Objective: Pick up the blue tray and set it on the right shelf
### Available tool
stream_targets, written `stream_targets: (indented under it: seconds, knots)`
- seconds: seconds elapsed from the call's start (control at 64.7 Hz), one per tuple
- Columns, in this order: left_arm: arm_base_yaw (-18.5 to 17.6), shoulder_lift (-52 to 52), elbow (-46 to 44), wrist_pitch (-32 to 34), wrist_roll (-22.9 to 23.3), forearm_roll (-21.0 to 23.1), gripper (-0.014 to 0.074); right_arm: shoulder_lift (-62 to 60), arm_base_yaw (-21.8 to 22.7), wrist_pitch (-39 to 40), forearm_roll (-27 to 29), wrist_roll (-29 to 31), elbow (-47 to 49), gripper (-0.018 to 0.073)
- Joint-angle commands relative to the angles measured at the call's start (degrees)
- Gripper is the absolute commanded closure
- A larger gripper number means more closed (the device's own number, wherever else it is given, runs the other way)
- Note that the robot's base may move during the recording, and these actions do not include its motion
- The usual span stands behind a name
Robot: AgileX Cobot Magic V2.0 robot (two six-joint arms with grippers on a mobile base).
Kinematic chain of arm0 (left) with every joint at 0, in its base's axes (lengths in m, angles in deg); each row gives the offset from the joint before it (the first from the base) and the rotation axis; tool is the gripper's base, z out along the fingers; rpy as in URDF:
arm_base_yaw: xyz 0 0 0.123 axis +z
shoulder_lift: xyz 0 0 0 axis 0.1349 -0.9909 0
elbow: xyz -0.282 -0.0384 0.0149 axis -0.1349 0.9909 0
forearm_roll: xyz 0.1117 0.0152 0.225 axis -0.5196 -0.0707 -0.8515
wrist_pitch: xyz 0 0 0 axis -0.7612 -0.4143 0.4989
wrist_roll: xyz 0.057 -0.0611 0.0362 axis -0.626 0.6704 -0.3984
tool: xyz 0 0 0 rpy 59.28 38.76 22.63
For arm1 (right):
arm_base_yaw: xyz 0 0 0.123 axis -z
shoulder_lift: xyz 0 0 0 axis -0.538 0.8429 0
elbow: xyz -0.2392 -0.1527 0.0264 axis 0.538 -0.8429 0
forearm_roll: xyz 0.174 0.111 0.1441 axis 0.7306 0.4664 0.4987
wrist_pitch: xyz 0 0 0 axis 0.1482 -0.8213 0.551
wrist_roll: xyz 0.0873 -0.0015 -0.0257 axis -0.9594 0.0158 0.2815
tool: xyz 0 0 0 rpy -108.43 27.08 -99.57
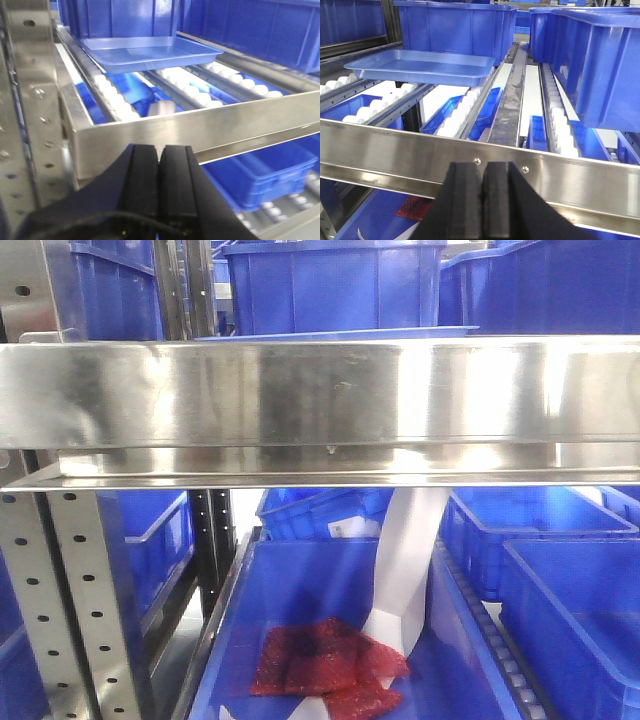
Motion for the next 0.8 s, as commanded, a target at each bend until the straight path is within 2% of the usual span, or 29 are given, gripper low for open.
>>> stream_targets:
  seconds: [0.0,0.093,0.17,0.402,0.556,0.649,0.788]
  knots:
    - [0.0,0.1,-1.6,3.2,-1.6,5.3,0.0645,0.6,0.2,5.3,-0.7,0.7,1.5,0.05]
    - [2.2,1.7,-0.5,2.7,-7.8,5.6,0.0645,0.6,0.2,5.3,-0.7,0.7,1.5,0.05]
    - [5.4,3.6,1.3,3.3,-9.8,5.7,0.0645,0.6,0.2,5.3,-0.7,0.7,1.5,0.05]
    - [20.1,14.3,11.1,5.8,-17.4,13.1,0.0645,0.6,0.2,5.3,-0.7,0.7,1.5,0.05]
    - [25.8,19.9,18.9,10.7,-17.7,13.2,0.0645,0.6,0.2,5.3,-0.7,0.7,1.5,0.05]
    - [27.7,21.2,22.9,14.6,-17.7,13.2,0.0645,0.6,0.2,5.3,-0.7,0.7,1.5,0.05]
    - [29.4,21.2,29.1,23.7,-17.7,13.3,0.0645,0.6,0.2,5.3,-0.7,0.7,1.5,0.05]
